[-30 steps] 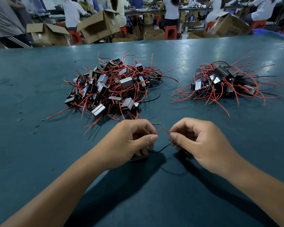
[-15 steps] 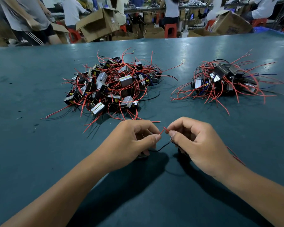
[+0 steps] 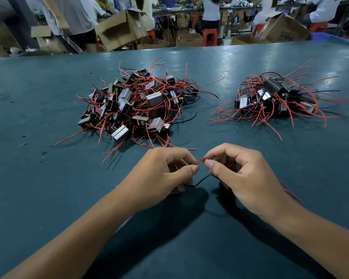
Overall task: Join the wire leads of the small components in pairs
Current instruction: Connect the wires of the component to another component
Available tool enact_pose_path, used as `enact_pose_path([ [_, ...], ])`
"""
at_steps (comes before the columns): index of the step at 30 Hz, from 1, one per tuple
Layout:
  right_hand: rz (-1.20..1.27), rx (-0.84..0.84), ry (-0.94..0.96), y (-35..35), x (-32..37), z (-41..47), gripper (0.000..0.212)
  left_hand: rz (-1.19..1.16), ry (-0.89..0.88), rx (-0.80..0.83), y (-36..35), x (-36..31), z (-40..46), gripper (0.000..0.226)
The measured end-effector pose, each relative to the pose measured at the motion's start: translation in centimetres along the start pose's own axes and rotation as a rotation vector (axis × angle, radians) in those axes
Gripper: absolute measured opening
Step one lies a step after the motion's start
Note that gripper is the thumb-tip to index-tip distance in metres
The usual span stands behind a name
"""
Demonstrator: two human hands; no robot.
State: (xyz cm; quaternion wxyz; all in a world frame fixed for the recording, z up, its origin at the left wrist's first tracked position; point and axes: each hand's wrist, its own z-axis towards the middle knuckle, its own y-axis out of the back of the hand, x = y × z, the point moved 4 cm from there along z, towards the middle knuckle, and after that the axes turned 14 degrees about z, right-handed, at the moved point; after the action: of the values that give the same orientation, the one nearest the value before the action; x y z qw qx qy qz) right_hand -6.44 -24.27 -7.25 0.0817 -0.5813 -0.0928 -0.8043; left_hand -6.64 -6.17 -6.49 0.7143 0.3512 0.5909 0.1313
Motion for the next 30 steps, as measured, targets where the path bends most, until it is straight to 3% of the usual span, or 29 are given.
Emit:
enact_pose_path([
  [20, 0.067, -0.051, 0.014, -0.2, 0.4, 0.0, 0.013, -0.016, -0.034, -0.029, -0.4, -0.7, -0.2, 0.011],
  [25, 0.054, -0.032, -0.008, -0.1, 0.5, 0.0, 0.011, 0.218, -0.186, -0.268, 0.8, -2.1, -0.4, 0.005],
  [30, -0.018, -0.008, 0.031, -0.3, 1.1, -0.2, 0.006, 0.443, -0.291, -0.293, 0.8, -3.4, -0.3, 0.011],
])
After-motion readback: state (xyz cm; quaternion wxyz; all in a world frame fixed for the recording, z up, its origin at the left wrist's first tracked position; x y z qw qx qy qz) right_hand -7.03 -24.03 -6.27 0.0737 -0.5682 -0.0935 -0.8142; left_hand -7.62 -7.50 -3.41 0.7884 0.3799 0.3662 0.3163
